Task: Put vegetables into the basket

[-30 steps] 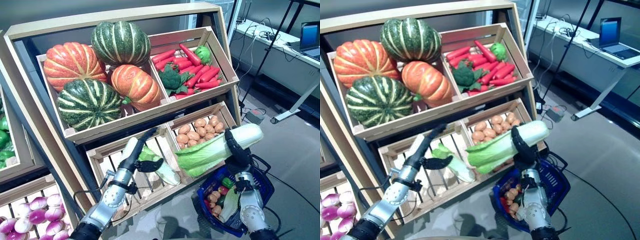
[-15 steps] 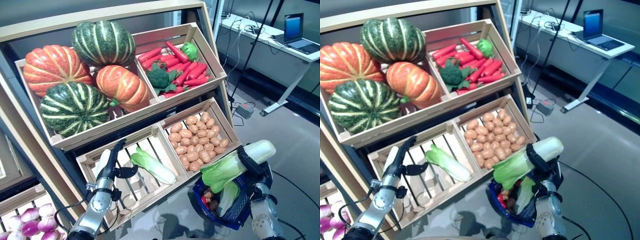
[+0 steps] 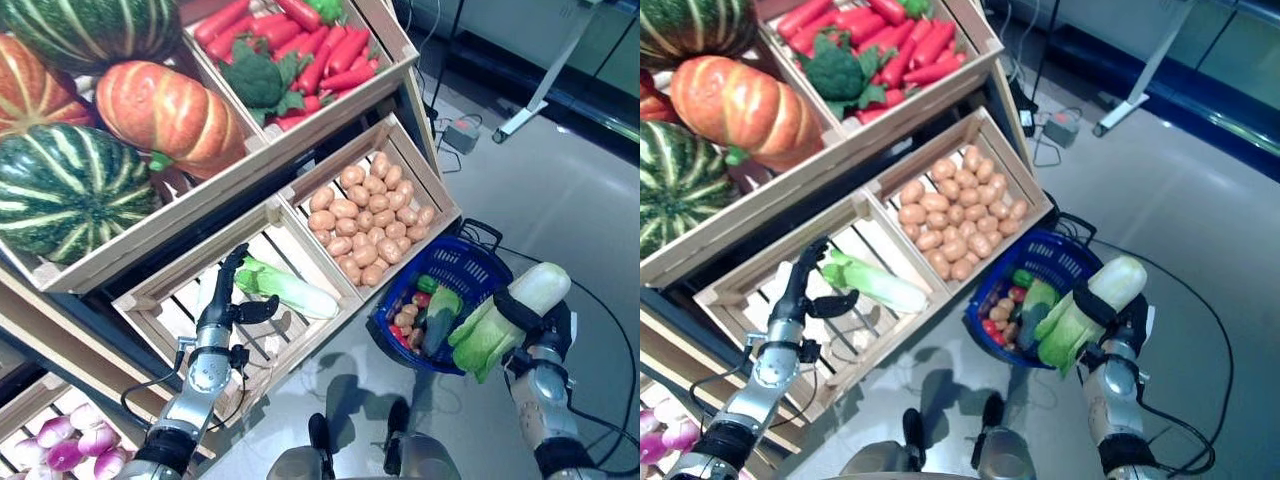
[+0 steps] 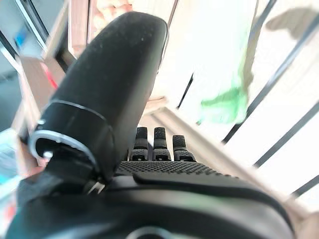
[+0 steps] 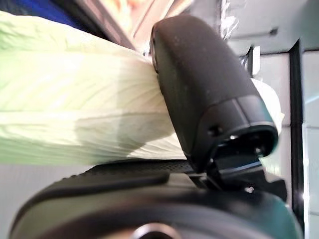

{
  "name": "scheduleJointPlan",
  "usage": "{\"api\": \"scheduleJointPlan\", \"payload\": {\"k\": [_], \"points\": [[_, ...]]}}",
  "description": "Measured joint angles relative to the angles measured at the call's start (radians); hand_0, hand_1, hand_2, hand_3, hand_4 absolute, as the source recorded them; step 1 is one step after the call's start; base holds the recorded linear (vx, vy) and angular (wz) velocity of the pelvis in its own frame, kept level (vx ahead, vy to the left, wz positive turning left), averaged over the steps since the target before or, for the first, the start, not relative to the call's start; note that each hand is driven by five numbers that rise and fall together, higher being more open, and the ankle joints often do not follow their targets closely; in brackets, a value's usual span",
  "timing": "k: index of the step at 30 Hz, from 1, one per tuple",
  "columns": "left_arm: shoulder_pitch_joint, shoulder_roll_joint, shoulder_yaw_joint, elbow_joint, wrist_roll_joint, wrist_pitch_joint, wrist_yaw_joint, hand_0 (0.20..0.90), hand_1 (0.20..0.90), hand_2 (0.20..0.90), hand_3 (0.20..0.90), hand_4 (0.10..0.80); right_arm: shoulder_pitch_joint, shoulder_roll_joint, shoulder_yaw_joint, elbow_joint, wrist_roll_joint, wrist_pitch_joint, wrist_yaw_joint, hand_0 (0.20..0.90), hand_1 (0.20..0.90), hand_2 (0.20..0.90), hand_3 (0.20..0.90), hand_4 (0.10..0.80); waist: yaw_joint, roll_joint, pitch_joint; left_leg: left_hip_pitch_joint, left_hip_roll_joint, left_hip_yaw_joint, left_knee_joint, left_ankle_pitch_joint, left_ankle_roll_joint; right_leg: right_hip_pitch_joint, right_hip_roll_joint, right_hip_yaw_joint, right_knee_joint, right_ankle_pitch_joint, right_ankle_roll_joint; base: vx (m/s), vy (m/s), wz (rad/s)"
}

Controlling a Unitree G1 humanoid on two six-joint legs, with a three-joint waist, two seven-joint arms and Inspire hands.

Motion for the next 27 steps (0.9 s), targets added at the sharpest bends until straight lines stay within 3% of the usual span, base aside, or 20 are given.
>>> {"api": "scheduleJointPlan", "payload": {"k": [4, 6, 10, 12, 16, 21, 27], "points": [[-0.042, -0.001, -0.024, 0.008, -0.022, 0.006, 0.003, 0.900, 0.900, 0.900, 0.900, 0.800, -0.119, -0.077, 0.004, 0.020, -0.026, 0.000, -0.066, 0.300, 0.300, 0.300, 0.300, 0.400, 0.002, 0.037, 0.064, -0.059, 0.016, -0.067, 0.031, 0.005, -0.014, -0.001, 0.033, -0.005, -0.075, 0.049, -0.027, -0.095, -0.068, 0.02], [-0.101, -0.001, -0.048, 0.007, -0.022, 0.006, 0.020, 0.900, 0.900, 0.900, 0.900, 0.800, -0.198, -0.147, 0.005, 0.063, -0.025, 0.000, -0.066, 0.300, 0.300, 0.300, 0.300, 0.400, -0.003, 0.063, 0.103, -0.112, 0.020, -0.092, 0.079, -0.005, -0.029, -0.026, 0.034, -0.013, -0.066, 0.051, -0.031, -0.120, -0.036, 0.25], [-0.195, 0.001, -0.055, -0.010, -0.021, -0.002, 0.063, 0.900, 0.900, 0.900, 0.900, 0.800, -0.362, -0.210, 0.005, 0.149, -0.019, 0.001, -0.059, 0.300, 0.300, 0.300, 0.300, 0.400, 0.008, 0.087, 0.168, -0.224, 0.021, -0.109, 0.162, -0.017, -0.028, -0.130, 0.018, -0.026, 0.022, 0.034, -0.042, -0.114, -0.015, 0.13], [-0.231, 0.003, -0.058, -0.011, -0.020, -0.003, 0.078, 0.900, 0.900, 0.900, 0.900, 0.800, -0.421, -0.210, 0.005, 0.177, 0.021, 0.012, -0.043, 0.300, 0.300, 0.300, 0.300, 0.400, 0.013, 0.088, 0.181, -0.284, 0.020, -0.111, 0.224, -0.037, -0.023, -0.201, -0.003, -0.027, 0.117, 0.001, -0.045, -0.105, -0.024, 0.05], [-0.289, 0.020, -0.093, -0.022, -0.011, -0.005, 0.100, 0.900, 0.900, 0.900, 0.900, 0.800, -0.489, -0.211, 0.009, 0.250, 0.178, 0.044, -0.007, 0.300, 0.300, 0.300, 0.300, 0.400, 0.035, 0.081, 0.193, -0.401, 0.004, -0.113, 0.399, -0.102, -0.007, -0.343, -0.081, -0.027, 0.377, -0.112, -0.047, -0.072, -0.018, 0.18], [-0.299, 0.084, -0.101, -0.075, 0.020, -0.009, 0.119, 0.900, 0.900, 0.900, 0.900, 0.800, -0.529, -0.218, 0.035, 0.306, 0.213, 0.097, 0.025, 0.300, 0.300, 0.300, 0.300, 0.400, 0.044, 0.079, 0.194, -0.595, -0.003, -0.142, 0.708, -0.228, 0.011, -0.513, -0.164, -0.013, 0.676, -0.248, -0.063, -0.012, -0.013, 0.20], [-0.299, 0.133, -0.103, -0.100, 0.091, -0.009, 0.147, 0.900, 0.900, 0.900, 0.900, 0.800, -0.554, -0.227, 0.038, 0.317, 0.215, 0.152, 0.089, 0.300, 0.300, 0.300, 0.300, 0.400, 0.059, 0.072, 0.195, -0.769, 0.005, -0.159, 0.949, -0.304, 0.018, -0.681, -0.204, 0.025, 0.899, -0.325, -0.073, 0.007, 0.009, 0.03]]}}
